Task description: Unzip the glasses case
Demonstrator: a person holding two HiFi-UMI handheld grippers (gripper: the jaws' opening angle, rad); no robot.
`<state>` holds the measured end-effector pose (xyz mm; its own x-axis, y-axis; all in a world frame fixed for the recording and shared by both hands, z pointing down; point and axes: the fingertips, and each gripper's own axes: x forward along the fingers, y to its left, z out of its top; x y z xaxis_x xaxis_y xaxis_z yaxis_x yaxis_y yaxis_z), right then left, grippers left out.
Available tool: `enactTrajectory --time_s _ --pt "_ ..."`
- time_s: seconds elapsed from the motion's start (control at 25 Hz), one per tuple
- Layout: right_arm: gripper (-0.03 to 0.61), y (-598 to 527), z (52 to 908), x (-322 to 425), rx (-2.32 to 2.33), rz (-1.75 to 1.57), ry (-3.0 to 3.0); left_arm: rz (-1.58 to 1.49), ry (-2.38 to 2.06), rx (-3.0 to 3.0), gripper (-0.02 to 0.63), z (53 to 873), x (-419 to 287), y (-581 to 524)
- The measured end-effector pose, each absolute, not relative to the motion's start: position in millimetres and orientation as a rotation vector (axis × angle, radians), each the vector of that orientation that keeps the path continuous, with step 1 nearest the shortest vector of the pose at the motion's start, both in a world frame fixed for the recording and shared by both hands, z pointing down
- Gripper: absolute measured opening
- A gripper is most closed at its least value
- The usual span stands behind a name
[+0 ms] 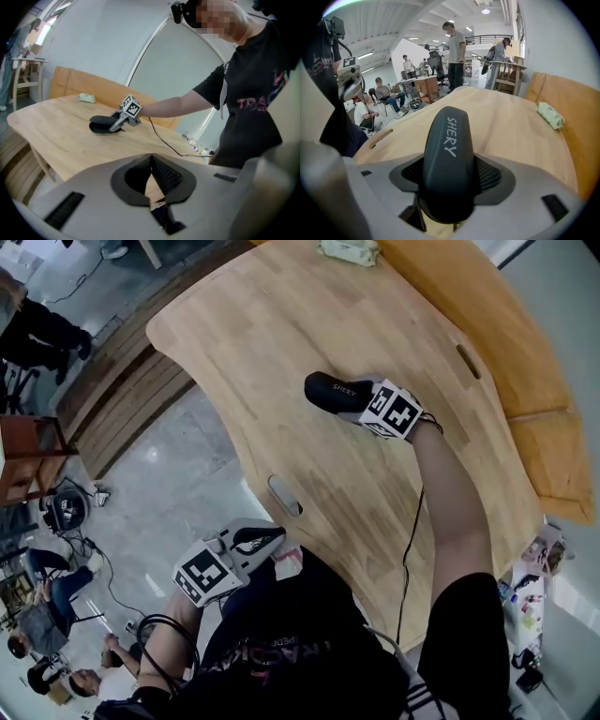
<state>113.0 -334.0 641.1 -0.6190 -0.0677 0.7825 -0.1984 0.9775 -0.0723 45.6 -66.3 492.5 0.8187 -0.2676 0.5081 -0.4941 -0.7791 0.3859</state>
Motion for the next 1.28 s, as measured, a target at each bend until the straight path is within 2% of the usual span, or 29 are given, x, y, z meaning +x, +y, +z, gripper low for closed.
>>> enactTrajectory --time_s 0.44,0.6,0.76,1.0,1.04,1.12,1.28 --pt "0.313 -331.4 661.2 101.9 0.076 0.184 -2.221 0.577 -0.583 2.450 0.014 498.8 50.4 -67.0" --pt "0.333 -330.7 660.8 105.0 0.077 0.177 -2.216 0.577 -0.574 2.450 0.014 498.6 55.4 -65.9" --pt "0.351 -337.1 645.3 106.3 0.133 0.152 -2.249 0.577 -0.566 2.460 0.014 497.1 53.3 -63.9" --pt "0.346 -347.9 598.1 127.1 0.337 0.128 -2.343 0.563 -0.540 2.506 0.014 492.7 56.2 -59.0" --pt "0.290 -349.9 587.3 131.8 0.406 0.122 -2.360 0.560 -0.532 2.518 0.014 491.5 55.8 -58.0" --pt "0.032 -349.9 568.0 143.2 0.556 0.120 -2.373 0.558 -0.512 2.542 0.014 489.5 54.6 -55.6" --pt "0.017 -320.1 540.4 152.9 0.744 0.216 -2.391 0.561 -0.477 2.586 0.013 484.7 50.8 -52.8"
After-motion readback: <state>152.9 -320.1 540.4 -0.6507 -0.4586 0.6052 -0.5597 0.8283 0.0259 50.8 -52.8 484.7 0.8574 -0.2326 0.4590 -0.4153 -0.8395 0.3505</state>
